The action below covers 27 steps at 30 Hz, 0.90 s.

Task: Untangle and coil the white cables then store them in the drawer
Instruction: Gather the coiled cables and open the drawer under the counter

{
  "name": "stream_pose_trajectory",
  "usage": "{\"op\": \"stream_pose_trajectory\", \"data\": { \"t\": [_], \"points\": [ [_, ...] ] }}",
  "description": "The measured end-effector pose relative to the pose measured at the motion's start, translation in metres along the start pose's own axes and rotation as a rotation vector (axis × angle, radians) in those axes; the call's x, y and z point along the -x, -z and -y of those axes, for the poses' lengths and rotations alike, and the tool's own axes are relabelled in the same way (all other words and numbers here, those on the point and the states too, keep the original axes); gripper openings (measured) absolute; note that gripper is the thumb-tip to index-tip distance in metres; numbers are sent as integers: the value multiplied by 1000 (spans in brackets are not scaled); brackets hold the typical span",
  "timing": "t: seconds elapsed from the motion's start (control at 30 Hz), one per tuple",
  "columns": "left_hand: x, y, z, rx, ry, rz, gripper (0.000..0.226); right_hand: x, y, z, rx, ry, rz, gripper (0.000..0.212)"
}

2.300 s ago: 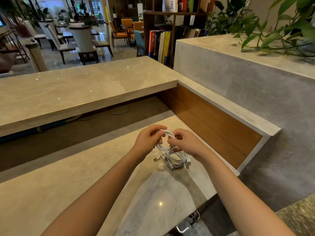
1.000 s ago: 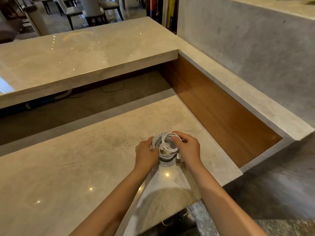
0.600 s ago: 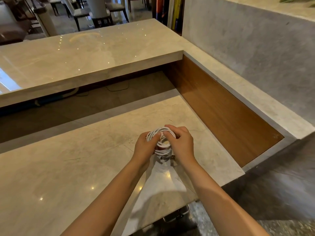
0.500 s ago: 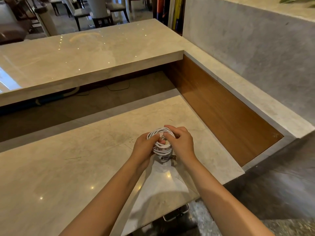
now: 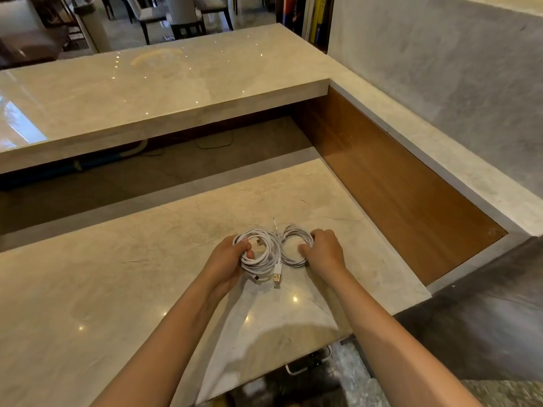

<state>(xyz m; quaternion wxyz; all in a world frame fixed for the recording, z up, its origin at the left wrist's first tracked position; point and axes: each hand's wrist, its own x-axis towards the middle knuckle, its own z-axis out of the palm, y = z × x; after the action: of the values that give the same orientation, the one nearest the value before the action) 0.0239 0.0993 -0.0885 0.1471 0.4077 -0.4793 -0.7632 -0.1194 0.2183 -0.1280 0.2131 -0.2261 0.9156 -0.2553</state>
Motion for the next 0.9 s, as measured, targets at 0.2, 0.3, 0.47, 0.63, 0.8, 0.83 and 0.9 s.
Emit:
{"op": "stream_pose_trajectory", "data": {
  "t": [0.2, 0.3, 0.47, 0.63, 0.8, 0.83, 0.9],
  "points": [
    [-8, -29, 6, -181, -62, 87, 27, 3, 0, 4, -305, -92, 37, 11],
    [-25, -42, 23, -617, -189, -95, 21, 11, 5, 1, -519, -114, 47, 7],
    [-32, -46, 42, -1021, -342, -261, 30, 12, 6, -10, -781, -182, 127, 12],
    [-44, -45, 48, -1148, -436, -147, 28, 25, -1, -7, -760, -102, 59, 22],
    [-27, -44, 41, -969, -470, 42, 22, 33, 1, -5, -802, -88, -9, 17],
    [-24, -43, 40, -950, -470, 64, 25, 35, 4, -4, -804, -70, -14, 17],
    [-19, -44, 35, -867, -473, 88, 30, 40, 14, -2, -817, -23, -32, 16]
  ]
}}
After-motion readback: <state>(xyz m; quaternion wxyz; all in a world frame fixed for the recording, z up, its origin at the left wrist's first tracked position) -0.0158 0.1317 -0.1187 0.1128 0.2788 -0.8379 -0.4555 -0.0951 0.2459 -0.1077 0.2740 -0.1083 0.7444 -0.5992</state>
